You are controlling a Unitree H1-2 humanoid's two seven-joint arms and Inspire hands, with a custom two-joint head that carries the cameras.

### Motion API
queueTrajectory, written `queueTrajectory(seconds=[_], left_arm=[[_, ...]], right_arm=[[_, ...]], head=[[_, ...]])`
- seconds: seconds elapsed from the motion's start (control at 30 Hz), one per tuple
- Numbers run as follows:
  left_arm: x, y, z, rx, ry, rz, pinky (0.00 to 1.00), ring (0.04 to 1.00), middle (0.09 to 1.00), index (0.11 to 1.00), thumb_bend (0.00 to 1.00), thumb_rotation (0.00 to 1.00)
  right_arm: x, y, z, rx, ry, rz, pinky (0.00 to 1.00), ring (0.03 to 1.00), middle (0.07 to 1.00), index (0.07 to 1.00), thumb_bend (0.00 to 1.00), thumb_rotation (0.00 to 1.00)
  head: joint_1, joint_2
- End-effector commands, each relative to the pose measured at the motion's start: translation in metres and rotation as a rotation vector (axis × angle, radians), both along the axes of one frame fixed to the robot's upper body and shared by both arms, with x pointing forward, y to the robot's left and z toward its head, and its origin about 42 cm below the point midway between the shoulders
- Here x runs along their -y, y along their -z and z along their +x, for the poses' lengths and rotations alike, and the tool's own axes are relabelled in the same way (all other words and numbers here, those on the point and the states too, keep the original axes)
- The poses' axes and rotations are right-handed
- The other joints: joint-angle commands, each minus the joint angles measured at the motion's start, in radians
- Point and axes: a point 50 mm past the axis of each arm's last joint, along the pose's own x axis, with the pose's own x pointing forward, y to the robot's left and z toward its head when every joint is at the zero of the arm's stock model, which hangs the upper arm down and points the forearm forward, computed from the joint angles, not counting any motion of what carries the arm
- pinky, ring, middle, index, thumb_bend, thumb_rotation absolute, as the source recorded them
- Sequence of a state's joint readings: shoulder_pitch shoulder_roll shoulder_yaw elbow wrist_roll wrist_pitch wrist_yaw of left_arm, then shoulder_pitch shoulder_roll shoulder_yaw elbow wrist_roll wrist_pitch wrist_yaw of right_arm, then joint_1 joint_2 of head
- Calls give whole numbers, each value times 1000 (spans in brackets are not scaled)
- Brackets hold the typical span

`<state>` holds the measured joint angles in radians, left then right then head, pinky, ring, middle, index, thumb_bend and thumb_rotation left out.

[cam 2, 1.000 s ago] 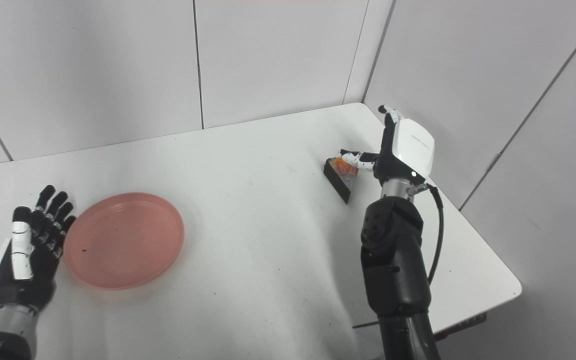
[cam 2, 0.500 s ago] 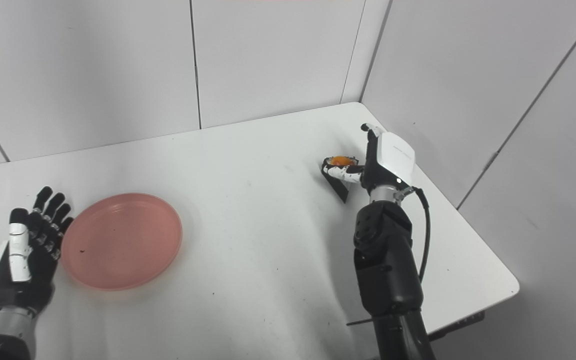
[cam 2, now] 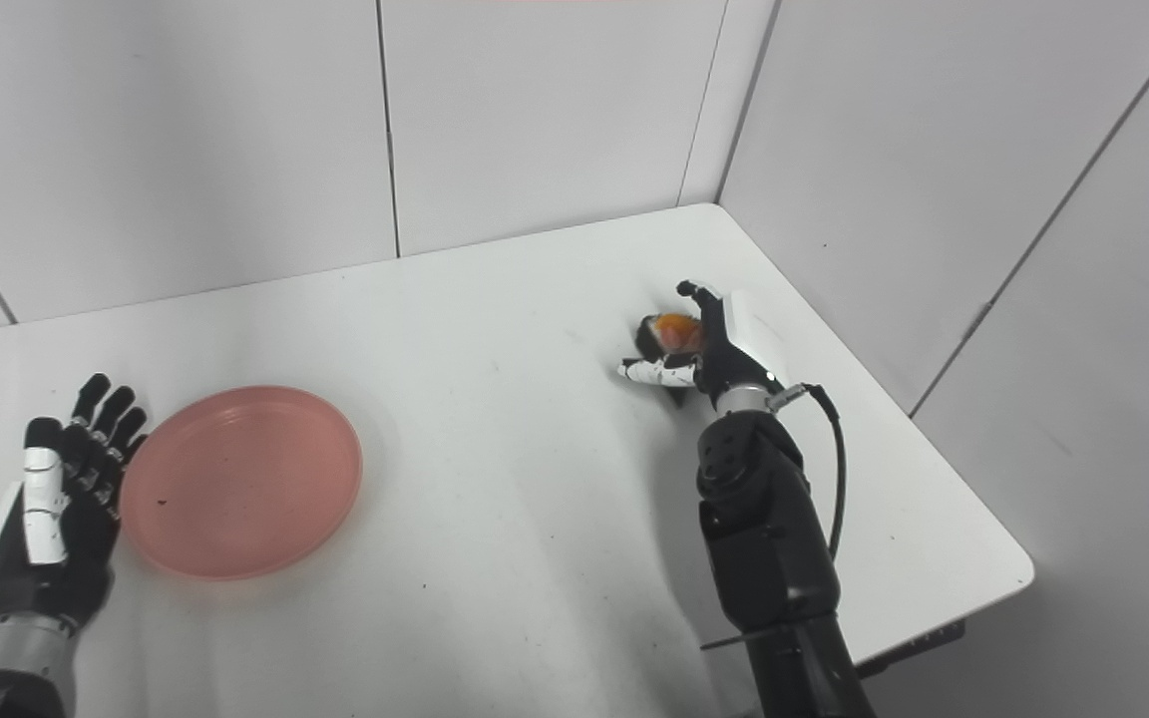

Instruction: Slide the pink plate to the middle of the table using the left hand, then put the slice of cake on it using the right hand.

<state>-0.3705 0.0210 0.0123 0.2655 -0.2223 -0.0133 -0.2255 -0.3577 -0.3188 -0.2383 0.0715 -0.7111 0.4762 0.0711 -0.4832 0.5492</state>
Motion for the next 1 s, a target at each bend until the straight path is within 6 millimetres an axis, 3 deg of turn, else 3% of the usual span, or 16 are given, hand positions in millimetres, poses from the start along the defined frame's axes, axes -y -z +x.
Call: queueTrajectory(seconds=[0.0, 0.13, 0.17, 0.2, 0.23, 0.33, 0.53, 0.77, 0.87, 0.9, 0.97], left_arm=[[0, -2, 1, 10, 8, -4, 1000, 1000, 995, 993, 768, 1000], [1, -2, 1, 6, 7, -4, 1000, 1000, 991, 990, 778, 1000], [1, -2, 1, 5, 7, -3, 1000, 1000, 991, 991, 780, 1000], [1, -3, 1, 7, 6, -1, 1000, 1000, 990, 991, 781, 1000], [1, -3, 1, 8, 5, 0, 1000, 1000, 992, 991, 775, 1000], [3, -4, 1, 5, 6, -7, 1000, 1000, 995, 992, 772, 1000], [5, -3, 1, 4, 10, -6, 1000, 1000, 996, 997, 772, 1000], [13, -4, 0, 6, 14, -11, 1000, 1000, 999, 996, 762, 1000], [21, -1, -4, 2, 1, 0, 997, 997, 992, 986, 752, 1000], [23, -1, -6, 6, -4, 11, 991, 990, 983, 979, 741, 1000], [30, 0, -11, -3, -4, 26, 992, 985, 977, 975, 727, 1000]], right_arm=[[9, -13, 3, 63, -6, -62, 533, 673, 762, 752, 763, 121], [14, -5, 5, 55, -9, -66, 542, 667, 723, 701, 720, 72], [14, -3, 6, 59, -6, -55, 403, 517, 583, 690, 623, 29], [15, -2, 6, 62, -5, -43, 355, 466, 536, 686, 591, 15], [15, -1, 6, 64, -5, -36, 274, 367, 499, 678, 569, 6], [15, -2, 6, 71, -3, -47, 179, 251, 473, 648, 555, 0], [14, -3, 6, 111, 22, -89, 161, 237, 470, 590, 550, 0], [11, -11, 4, 236, 23, -81, 232, 316, 439, 523, 519, 0], [10, -20, 0, 293, -18, -56, 257, 328, 425, 525, 514, 0], [9, -24, -2, 309, -32, -38, 263, 326, 417, 525, 514, 0], [7, -34, -6, 353, -90, -6, 264, 318, 451, 502, 518, 0]], head=[[1, 3], [2, 2], [2, 2], [2, 5], [2, 5], [3, 7], [13, 6], [47, 2], [184, 7], [184, 7], [263, 11]])
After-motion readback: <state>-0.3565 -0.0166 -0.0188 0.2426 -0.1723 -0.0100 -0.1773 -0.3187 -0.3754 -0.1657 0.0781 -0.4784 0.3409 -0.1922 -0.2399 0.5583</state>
